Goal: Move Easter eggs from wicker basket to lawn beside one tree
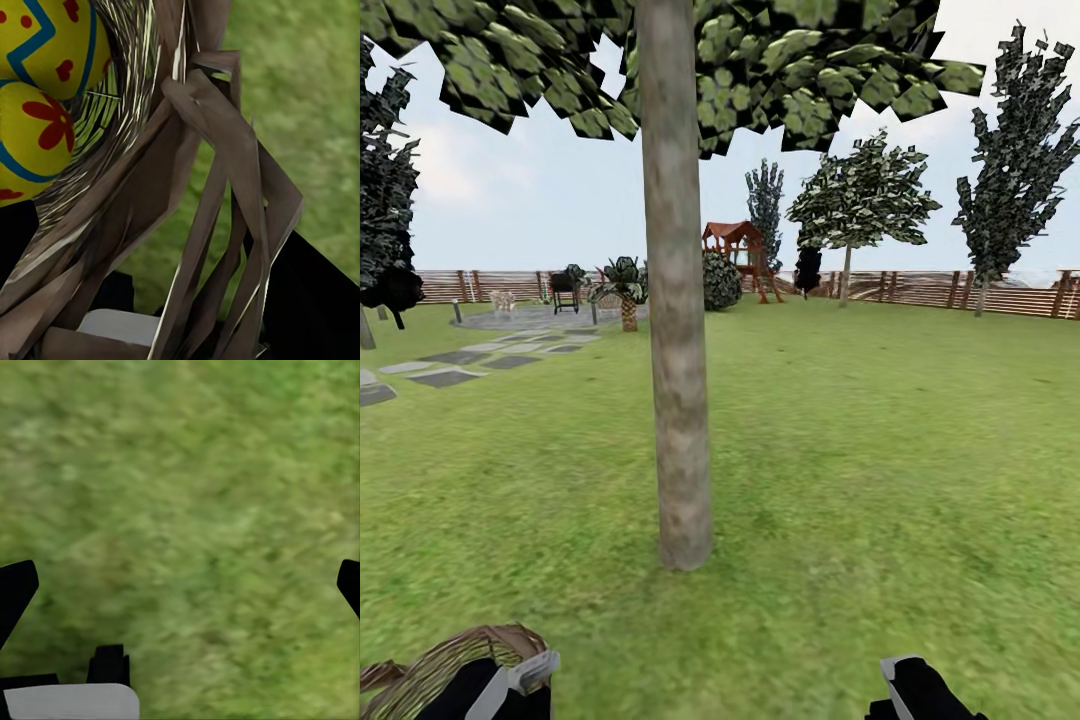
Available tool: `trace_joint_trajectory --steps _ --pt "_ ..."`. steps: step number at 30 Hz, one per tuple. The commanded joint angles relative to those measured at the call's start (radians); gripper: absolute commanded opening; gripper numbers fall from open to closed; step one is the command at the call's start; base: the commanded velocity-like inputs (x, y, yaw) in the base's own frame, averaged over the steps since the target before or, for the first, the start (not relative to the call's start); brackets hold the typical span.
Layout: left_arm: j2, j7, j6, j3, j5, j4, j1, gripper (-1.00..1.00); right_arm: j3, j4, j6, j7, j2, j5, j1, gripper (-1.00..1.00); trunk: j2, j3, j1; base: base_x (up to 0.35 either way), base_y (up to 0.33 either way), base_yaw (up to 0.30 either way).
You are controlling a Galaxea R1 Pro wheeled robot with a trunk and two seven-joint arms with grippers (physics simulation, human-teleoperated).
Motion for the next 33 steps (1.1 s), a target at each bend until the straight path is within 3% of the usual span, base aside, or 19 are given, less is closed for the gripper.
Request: trace_joint_trajectory --steps 1,33 --pt "0.0 0.0 0.006 0.005 -0.005 -0.002 -0.001 -1.0 0.006 -0.001 0.006 -0.001 -0.001 0.004 -0.001 1.0 -0.008 -0.004 0.004 0.0 0.0 0.0" --pt "-0.009 0.0 0.006 0.005 -0.006 -0.001 -0.001 -1.0 0.007 -0.001 0.006 -0.001 0.002 0.004 -0.001 1.0 -0.232 -0.105 0.127 0.0 0.0 0.0"
